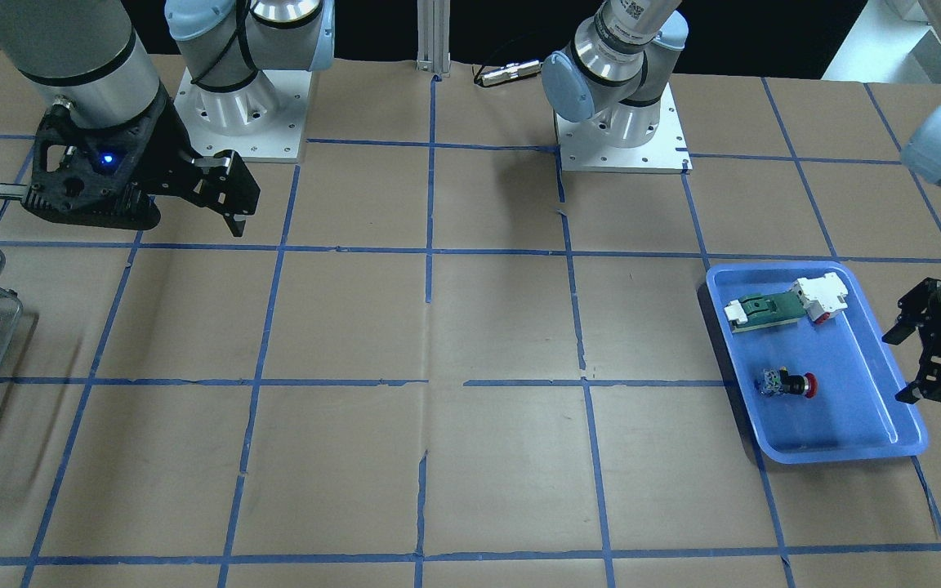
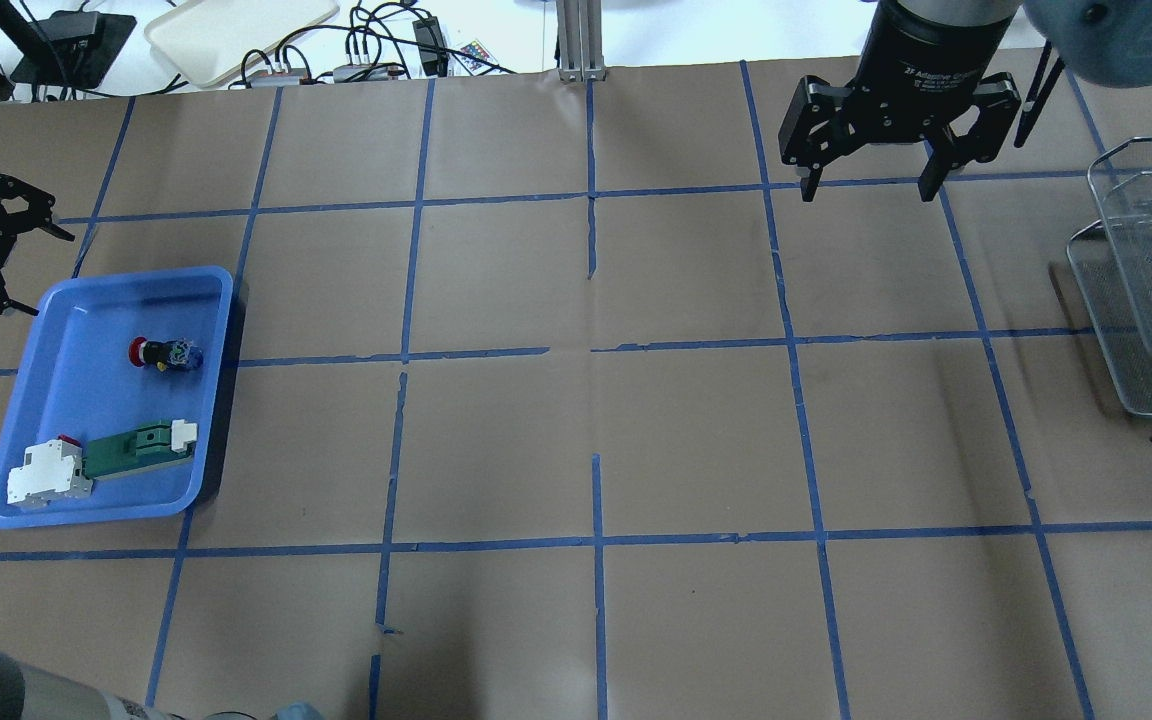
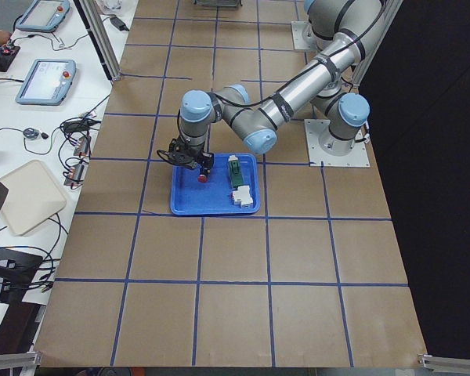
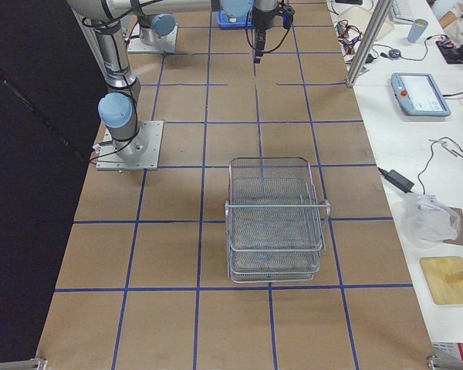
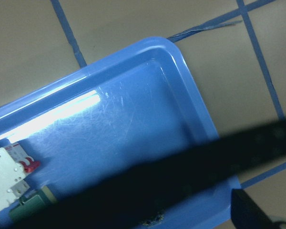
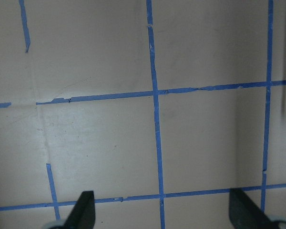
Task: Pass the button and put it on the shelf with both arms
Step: 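Move the left gripper over the red-capped button in the tray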
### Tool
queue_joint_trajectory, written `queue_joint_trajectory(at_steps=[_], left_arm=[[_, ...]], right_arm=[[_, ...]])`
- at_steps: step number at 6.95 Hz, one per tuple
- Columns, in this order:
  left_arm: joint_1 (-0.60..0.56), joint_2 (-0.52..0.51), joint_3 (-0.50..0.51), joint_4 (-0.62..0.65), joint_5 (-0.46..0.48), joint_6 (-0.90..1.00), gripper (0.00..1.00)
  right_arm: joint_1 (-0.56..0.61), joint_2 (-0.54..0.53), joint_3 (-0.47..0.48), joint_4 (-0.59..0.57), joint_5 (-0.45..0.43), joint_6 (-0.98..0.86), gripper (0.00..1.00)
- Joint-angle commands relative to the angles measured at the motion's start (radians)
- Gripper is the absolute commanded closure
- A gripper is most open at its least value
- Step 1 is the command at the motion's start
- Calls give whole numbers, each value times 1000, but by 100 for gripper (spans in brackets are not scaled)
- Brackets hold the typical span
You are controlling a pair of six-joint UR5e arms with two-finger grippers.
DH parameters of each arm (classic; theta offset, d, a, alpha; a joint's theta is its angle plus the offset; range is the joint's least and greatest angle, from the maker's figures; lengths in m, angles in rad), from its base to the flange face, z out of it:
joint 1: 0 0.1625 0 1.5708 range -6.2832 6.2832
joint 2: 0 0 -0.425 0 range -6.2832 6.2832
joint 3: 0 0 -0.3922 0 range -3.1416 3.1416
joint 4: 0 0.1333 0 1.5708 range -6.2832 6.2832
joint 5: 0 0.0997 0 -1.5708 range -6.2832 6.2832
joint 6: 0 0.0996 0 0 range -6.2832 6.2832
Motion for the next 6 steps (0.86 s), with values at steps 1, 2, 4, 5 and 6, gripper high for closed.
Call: queue_joint_trajectory(at_steps=[1,2,4,5,6], left_arm=[[15,-78,11,-8,-111,-97,0],[64,-103,-4,-10,-159,-97,0],[94,-141,5,-66,-207,-99,0],[94,-151,3,-82,-210,-118,0],[94,-152,0,-122,-251,-149,0]], right_arm=[[0,0,0,0,0,1,0],[0,2,2,0,0,-1,0],[0,2,2,0,0,-1,0],[0,2,2,0,0,-1,0],[0,2,2,0,0,-1,0]])
